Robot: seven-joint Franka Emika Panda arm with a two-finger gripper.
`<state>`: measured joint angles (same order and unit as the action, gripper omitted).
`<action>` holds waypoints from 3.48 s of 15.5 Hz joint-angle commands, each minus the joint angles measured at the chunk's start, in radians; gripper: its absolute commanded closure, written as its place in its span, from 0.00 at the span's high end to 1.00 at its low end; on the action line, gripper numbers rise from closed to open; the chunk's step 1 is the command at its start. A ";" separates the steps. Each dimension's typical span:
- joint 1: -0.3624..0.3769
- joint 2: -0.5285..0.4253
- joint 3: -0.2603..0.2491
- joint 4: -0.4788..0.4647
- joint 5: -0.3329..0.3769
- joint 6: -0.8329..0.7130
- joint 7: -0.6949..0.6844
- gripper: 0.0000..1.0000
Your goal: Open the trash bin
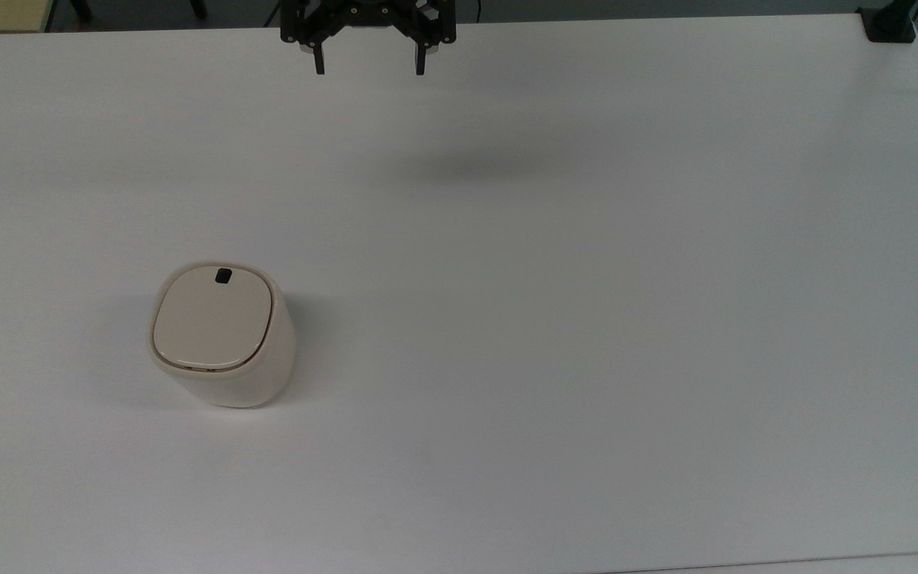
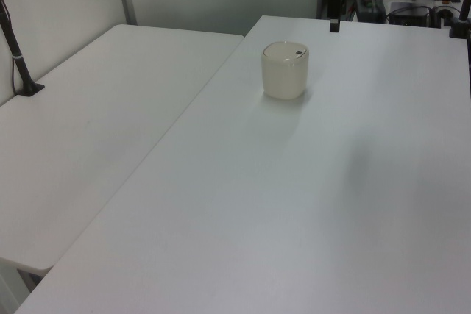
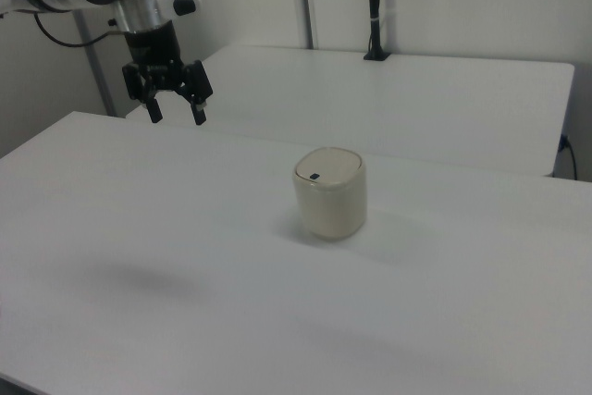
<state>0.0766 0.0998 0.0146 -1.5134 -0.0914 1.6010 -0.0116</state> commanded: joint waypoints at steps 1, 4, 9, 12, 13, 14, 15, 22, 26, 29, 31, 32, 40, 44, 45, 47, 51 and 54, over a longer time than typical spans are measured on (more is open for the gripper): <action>-0.007 -0.028 -0.012 -0.024 -0.002 -0.004 0.002 1.00; -0.009 -0.026 -0.012 -0.022 -0.002 -0.001 0.002 1.00; -0.009 -0.025 -0.010 -0.022 -0.001 -0.001 0.001 1.00; -0.009 -0.025 -0.010 -0.022 0.002 -0.001 -0.030 0.54; -0.009 -0.025 -0.010 -0.022 0.002 -0.001 -0.036 0.35; -0.011 -0.025 -0.010 -0.022 0.002 -0.001 -0.036 0.23; -0.009 -0.025 -0.010 -0.022 0.002 0.000 -0.039 0.13; -0.021 -0.011 -0.012 -0.013 0.002 0.004 -0.088 0.00; -0.037 -0.008 -0.012 -0.013 0.021 0.065 -0.083 0.00; -0.051 0.014 -0.012 -0.007 0.030 0.108 -0.077 0.00; -0.064 0.034 -0.013 -0.007 0.030 0.146 -0.073 0.00; -0.069 0.043 -0.013 -0.007 0.030 0.167 -0.073 0.00; -0.107 0.193 -0.013 -0.007 0.027 0.365 -0.062 0.00; -0.155 0.222 -0.013 -0.007 0.024 0.435 -0.024 0.00; -0.165 0.230 -0.013 -0.005 0.024 0.442 -0.022 0.00; -0.185 0.242 -0.013 0.007 0.024 0.471 -0.022 0.00; -0.215 0.284 -0.016 0.009 0.022 0.580 0.013 0.00; -0.219 0.316 -0.016 0.009 0.022 0.646 0.027 0.00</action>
<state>-0.1456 0.3791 0.0045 -1.5152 -0.0819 2.1836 -0.0149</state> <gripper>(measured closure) 0.991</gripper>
